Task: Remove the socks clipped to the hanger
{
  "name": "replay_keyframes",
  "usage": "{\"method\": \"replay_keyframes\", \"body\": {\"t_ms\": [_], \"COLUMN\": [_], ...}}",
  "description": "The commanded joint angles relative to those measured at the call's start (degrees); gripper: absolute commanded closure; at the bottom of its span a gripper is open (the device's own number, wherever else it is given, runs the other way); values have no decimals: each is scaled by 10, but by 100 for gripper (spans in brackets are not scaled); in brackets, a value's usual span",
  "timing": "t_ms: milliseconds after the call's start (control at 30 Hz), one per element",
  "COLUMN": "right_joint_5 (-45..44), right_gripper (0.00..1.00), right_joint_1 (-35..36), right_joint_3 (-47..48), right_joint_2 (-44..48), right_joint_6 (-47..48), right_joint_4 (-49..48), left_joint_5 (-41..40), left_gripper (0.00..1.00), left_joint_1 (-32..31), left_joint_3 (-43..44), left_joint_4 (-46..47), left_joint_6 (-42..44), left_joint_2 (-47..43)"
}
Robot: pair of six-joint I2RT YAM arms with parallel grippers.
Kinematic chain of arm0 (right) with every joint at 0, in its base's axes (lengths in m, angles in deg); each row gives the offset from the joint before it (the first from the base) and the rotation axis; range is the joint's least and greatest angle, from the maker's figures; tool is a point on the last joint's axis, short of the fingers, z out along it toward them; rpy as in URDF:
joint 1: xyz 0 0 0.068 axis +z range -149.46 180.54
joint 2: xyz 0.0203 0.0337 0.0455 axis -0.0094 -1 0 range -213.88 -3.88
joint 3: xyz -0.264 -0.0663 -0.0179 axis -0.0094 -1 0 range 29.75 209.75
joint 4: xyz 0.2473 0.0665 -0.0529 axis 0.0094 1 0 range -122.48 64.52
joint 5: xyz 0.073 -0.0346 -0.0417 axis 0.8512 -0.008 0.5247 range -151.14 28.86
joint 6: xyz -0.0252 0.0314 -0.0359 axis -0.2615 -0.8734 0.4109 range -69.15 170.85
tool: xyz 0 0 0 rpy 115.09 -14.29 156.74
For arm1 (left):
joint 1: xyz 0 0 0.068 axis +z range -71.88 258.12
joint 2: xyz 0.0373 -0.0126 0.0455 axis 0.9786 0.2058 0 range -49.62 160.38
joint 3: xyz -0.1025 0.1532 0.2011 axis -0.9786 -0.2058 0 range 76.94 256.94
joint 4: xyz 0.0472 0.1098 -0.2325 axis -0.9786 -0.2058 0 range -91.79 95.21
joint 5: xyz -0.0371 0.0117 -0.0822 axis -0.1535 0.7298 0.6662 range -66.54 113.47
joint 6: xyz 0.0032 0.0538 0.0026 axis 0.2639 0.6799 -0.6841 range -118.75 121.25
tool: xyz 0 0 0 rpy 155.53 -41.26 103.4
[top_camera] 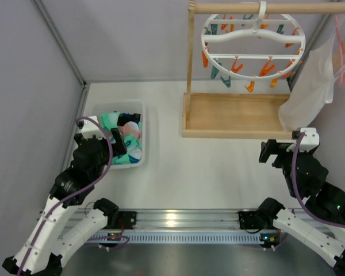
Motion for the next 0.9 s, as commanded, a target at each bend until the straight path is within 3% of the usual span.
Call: {"method": "replay_keyframes", "body": {"t_ms": [0, 867], "right_joint_5": [6, 19], "right_gripper": [0, 1], "right_joint_1": [-6, -6], "right_joint_3": [22, 14], "right_joint_2": [4, 13], "right_joint_6": [6, 6], "right_joint_4": [18, 11], "left_joint_5": [0, -5], "left_gripper": [2, 2], "left_joint_1": [3, 3], "left_joint_3": [-8, -10], "left_joint_4": [16, 19], "left_joint_6": [4, 1], "left_joint_2": [-9, -14]}}
